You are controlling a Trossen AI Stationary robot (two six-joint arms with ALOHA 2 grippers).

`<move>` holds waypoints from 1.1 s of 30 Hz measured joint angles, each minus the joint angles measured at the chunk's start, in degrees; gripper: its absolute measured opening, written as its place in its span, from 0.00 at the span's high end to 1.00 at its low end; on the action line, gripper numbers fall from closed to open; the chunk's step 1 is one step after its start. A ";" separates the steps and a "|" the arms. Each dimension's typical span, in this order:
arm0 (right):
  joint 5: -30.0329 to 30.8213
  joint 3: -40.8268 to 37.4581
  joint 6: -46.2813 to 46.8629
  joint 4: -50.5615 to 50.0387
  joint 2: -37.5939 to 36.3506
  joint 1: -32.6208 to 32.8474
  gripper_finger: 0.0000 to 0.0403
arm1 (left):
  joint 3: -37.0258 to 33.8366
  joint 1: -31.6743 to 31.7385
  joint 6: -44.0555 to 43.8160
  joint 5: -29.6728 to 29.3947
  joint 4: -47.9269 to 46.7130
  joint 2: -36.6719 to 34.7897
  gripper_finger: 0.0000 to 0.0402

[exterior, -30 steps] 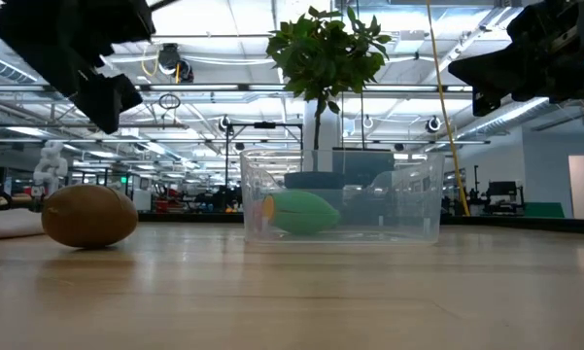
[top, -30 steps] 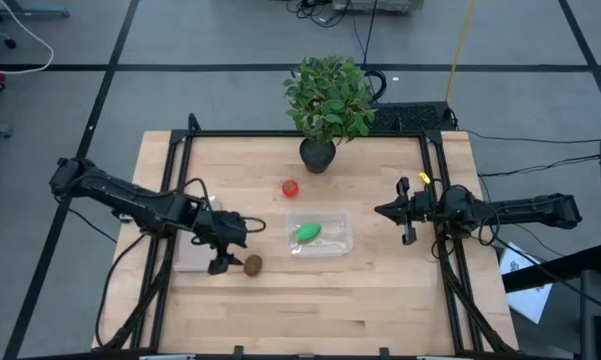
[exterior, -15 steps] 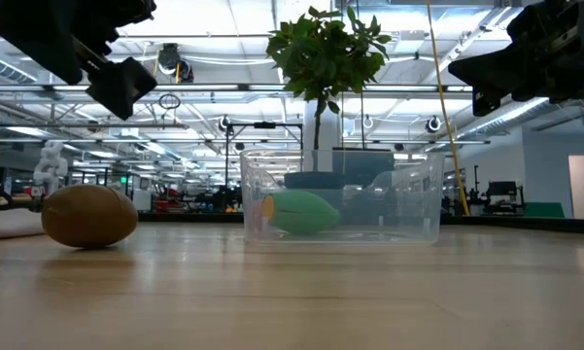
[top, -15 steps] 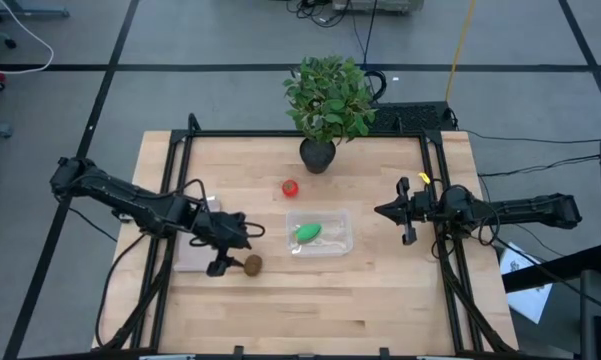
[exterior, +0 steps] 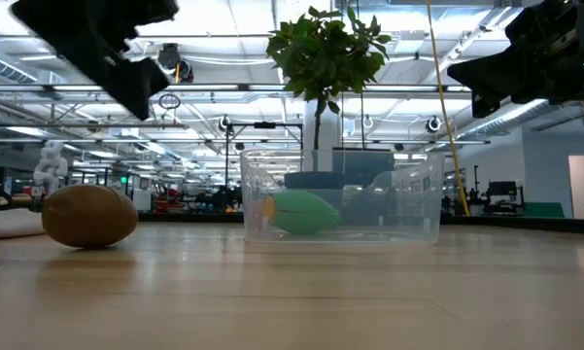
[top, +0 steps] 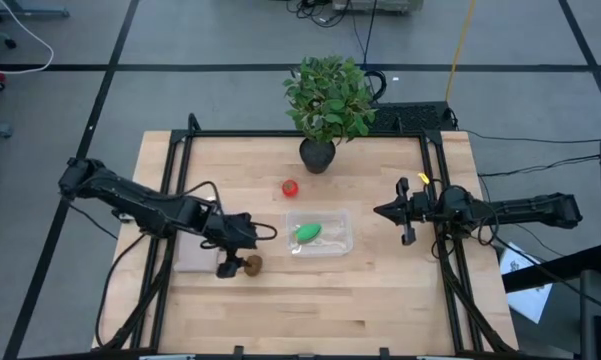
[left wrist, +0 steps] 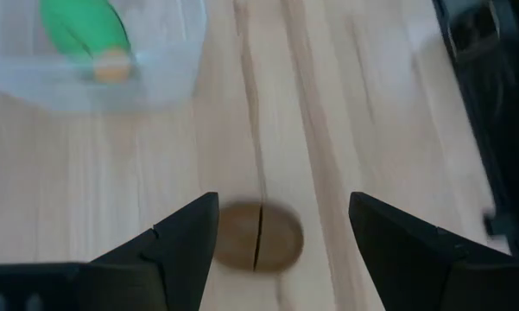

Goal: Pick and placing Produce into tupperware
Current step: Put the brown kiwi into the transparent bin

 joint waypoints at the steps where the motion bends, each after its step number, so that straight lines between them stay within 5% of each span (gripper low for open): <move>1: 0.00 0.00 0.00 0.00 0.14 0.01 1.00 | 1.00 0.02 -1.83 -0.46 -0.19 0.90 0.34; 9: 0.00 0.00 0.59 0.08 0.74 0.00 1.00 | 6.44 0.76 -16.11 -2.45 -7.46 7.80 0.34; 16: 0.00 0.00 0.60 0.07 0.74 0.01 1.00 | 6.47 0.56 -23.74 2.83 -7.95 8.86 0.34; 22: 0.00 0.00 -0.44 -0.72 0.78 0.00 1.00 | 6.47 0.58 -20.01 4.61 -7.86 8.86 0.34; 25: 0.00 0.00 -1.10 -0.85 0.76 0.00 1.00 | 6.47 0.58 -11.50 5.23 -7.84 8.86 0.34; 29: 0.00 0.00 -2.52 -0.85 0.76 0.00 1.00 | 6.47 0.10 10.36 5.66 -8.18 8.52 0.34; 33: 0.02 0.02 -2.82 -0.85 0.76 0.02 1.00 | 6.47 0.06 29.54 -0.33 -8.15 8.31 0.34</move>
